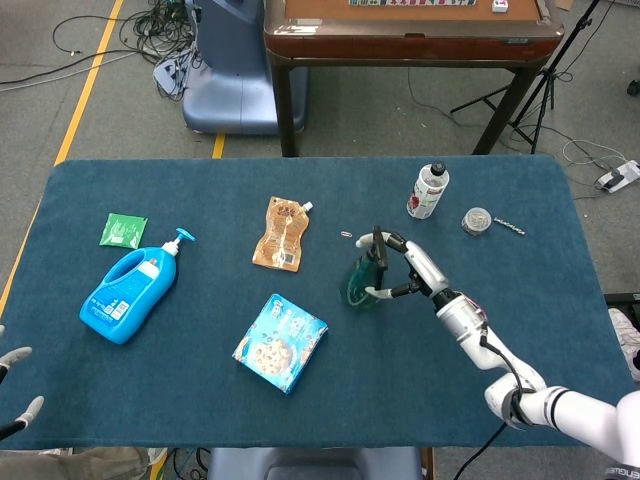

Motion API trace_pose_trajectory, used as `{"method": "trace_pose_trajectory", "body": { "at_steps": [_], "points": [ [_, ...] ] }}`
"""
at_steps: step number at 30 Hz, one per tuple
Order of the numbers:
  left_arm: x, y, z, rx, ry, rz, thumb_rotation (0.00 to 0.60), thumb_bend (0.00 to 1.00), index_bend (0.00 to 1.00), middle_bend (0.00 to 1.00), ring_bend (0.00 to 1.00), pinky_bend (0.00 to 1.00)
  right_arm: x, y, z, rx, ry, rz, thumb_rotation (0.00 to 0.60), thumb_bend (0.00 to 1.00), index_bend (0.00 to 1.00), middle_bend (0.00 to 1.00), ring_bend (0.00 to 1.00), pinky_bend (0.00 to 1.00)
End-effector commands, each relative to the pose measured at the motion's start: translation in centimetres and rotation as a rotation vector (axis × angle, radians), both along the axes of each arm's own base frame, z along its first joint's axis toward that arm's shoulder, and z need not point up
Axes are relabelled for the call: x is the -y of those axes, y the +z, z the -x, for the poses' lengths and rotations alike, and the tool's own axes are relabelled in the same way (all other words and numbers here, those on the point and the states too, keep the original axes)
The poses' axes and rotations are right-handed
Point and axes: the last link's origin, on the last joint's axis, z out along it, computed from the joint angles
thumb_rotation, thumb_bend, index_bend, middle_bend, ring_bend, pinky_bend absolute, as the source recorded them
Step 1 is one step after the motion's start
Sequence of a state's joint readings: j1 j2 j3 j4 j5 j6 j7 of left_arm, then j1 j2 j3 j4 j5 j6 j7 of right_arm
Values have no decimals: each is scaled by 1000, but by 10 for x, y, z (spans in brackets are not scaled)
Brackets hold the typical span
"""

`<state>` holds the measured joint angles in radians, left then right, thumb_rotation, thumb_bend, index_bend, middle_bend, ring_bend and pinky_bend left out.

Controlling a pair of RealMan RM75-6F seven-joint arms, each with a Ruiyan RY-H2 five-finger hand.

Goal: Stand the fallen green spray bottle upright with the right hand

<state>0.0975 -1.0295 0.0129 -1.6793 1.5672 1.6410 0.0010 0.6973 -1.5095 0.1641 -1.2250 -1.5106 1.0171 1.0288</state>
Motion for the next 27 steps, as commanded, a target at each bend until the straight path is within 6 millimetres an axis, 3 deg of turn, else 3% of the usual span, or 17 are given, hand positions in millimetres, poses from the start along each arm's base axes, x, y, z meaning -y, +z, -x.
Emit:
{"method": "trace_pose_trajectory", "body": {
  "at_steps": [1,7,14,15,17,27],
  "points": [
    [0,0,0,0,0,0,600,255,253,16,45,32,-1,2,2,-6,3,1,600,46,155,203,113,38],
    [-1,0,-1,-1,-3,0,600,255,253,16,45,32,-3,5,3,-27,24,-1,600,12,3,89,45,0],
    [-1,0,-2,-2,-5,-1,600,255,253,16,45,32,-6,12,4,-79,44,6,600,1,0,29,2,0],
    [3,3,-3,87,24,-24,600,255,253,16,45,32,-8,13,6,-100,47,6,600,0,0,23,1,0],
    [-2,-4,-12,69,14,-26,600,255,253,16,45,32,-10,16,8,-134,50,15,600,0,0,10,0,0],
    [-7,-1,-5,20,-7,-12,600,255,253,16,45,32,-27,42,19,-314,44,94,600,17,0,10,0,0]
  ]
}}
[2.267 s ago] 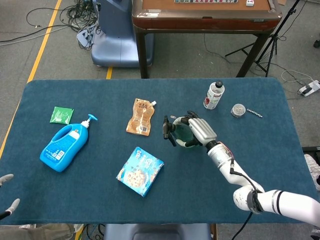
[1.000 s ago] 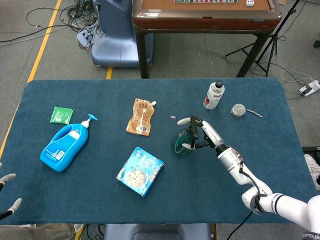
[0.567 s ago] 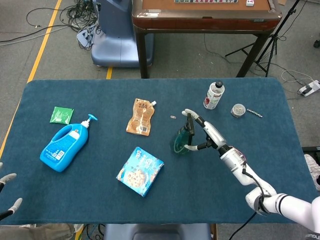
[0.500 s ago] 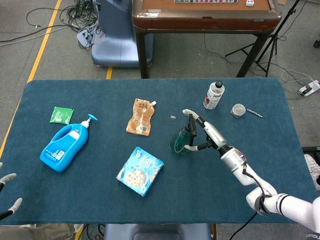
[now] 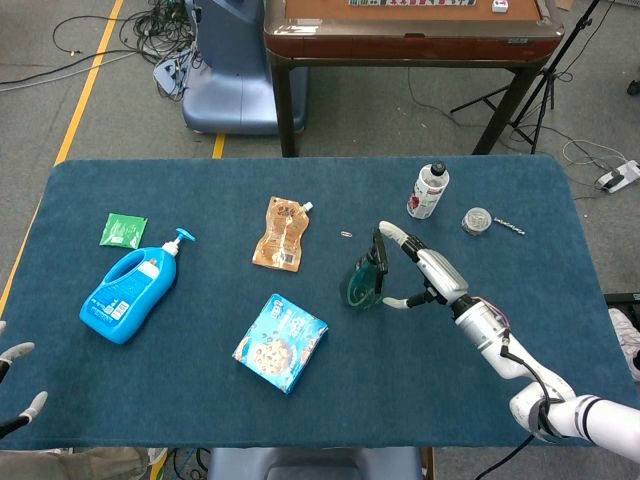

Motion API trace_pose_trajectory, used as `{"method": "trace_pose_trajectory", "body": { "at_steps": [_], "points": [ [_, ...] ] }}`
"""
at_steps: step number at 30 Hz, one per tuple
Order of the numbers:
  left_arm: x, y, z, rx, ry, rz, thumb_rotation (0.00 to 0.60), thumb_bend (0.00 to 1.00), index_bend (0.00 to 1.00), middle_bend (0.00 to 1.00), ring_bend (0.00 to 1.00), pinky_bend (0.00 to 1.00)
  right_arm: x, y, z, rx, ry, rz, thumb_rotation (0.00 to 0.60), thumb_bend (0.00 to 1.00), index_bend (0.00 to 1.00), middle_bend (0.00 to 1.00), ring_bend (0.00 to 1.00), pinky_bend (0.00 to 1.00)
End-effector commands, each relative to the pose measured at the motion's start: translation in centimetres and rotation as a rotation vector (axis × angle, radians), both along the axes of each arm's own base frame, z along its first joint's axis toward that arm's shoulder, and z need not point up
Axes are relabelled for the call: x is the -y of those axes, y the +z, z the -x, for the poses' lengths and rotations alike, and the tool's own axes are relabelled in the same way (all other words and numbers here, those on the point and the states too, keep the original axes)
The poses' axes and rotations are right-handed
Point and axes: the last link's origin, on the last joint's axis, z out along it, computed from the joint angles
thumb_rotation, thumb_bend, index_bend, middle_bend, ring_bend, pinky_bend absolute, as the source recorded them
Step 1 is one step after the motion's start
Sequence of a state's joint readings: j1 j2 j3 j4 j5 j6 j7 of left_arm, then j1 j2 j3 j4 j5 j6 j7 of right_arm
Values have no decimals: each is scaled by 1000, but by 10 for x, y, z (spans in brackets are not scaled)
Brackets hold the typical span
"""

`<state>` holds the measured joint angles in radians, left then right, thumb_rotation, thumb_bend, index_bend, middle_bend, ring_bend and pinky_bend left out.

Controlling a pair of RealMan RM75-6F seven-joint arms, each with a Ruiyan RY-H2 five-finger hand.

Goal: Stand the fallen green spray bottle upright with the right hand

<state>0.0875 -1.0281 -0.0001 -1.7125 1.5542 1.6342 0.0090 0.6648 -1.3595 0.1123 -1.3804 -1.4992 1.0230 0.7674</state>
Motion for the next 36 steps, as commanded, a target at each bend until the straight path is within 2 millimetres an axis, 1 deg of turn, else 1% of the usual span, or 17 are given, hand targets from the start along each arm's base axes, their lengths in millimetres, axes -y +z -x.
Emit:
{"method": "trace_pose_trajectory", "body": {
  "at_steps": [1,4,8,11,13,15,17,24,29,36],
  "points": [
    [-1,1,1,-6,-7,1,600,255,252,16,45,32,-10,15,8,-79,-20,45,600,32,0,21,0,0],
    [-2,-1,2,-11,-14,8,600,255,252,16,45,32,-18,25,14,-157,-40,104,600,66,0,62,0,0],
    [-5,-3,1,-17,-24,17,600,255,253,16,45,32,-36,35,21,-232,-73,165,600,143,0,116,0,0],
    [-8,-3,1,-18,-34,19,600,255,253,16,45,32,-51,47,25,-263,-119,226,600,202,3,170,34,0],
    [-9,-4,0,-18,-37,20,600,255,253,16,45,32,-60,53,27,-288,-139,268,600,244,38,210,69,0],
    [-10,-4,0,-19,-41,23,600,255,252,16,45,32,-72,59,30,-327,-160,301,600,259,73,232,88,0],
    [-12,-5,-1,-20,-46,24,600,255,252,16,45,32,-84,64,32,-375,-171,310,600,264,85,245,96,0],
    [-19,-9,-7,-20,-74,40,600,255,253,16,45,32,-122,77,34,-458,-188,333,600,263,87,249,96,0],
    [-21,-10,-10,-15,-86,37,600,255,252,16,45,32,-149,83,30,-478,-172,354,600,264,88,249,96,0],
    [-22,-10,-9,-17,-85,40,600,255,253,16,45,32,-179,90,35,-493,-184,377,600,263,91,249,96,0]
  ]
}}
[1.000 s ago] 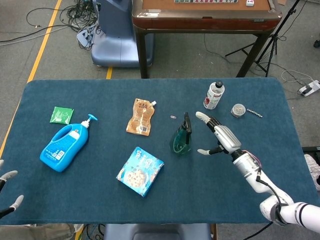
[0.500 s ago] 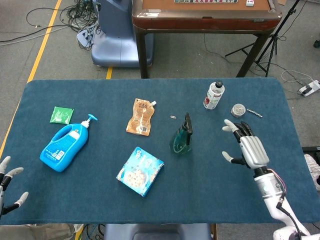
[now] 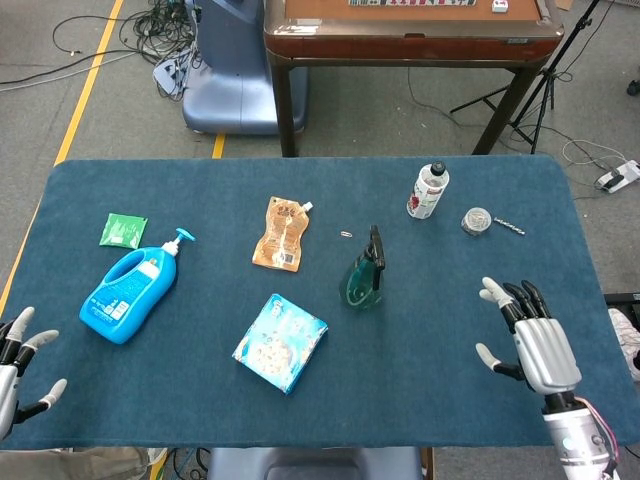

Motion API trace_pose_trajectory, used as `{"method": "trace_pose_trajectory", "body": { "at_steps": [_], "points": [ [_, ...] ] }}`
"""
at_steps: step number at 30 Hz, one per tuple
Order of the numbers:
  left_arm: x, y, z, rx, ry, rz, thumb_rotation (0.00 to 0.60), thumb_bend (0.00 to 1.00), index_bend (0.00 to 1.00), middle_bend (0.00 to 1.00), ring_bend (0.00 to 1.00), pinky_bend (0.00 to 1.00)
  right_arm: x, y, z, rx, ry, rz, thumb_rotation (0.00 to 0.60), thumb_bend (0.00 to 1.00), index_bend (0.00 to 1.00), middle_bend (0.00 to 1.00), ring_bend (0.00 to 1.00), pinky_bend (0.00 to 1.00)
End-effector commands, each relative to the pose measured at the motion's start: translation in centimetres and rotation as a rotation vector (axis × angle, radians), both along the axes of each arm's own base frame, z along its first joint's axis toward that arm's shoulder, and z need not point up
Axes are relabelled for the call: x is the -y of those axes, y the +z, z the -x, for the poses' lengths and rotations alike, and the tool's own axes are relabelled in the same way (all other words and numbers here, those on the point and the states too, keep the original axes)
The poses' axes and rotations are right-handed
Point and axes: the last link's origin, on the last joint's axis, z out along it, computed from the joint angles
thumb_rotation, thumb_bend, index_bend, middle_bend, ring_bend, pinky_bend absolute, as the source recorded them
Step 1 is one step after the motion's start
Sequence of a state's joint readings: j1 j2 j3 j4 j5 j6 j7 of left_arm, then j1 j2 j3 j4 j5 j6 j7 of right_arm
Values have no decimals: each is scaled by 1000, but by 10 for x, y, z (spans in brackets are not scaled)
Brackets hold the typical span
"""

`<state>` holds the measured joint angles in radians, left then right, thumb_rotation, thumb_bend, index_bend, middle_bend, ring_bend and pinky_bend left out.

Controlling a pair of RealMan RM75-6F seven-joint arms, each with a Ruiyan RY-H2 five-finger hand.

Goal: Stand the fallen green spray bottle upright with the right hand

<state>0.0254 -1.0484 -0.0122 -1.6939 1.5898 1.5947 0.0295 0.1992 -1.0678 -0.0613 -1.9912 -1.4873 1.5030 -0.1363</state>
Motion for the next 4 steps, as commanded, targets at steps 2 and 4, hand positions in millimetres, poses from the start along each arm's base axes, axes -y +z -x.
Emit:
{"method": "trace_pose_trajectory", "body": {
  "at_steps": [2,4],
  "points": [
    [-1,0,0,1,-2,-1,600,255,253,16,45,32,-19,2,3,-13,-11,8,600,264,91,249,96,0],
    [-1,0,-1,0,-5,0,600,255,253,16,45,32,-23,3,4,-14,-14,14,600,264,91,249,96,0]
  ]
}}
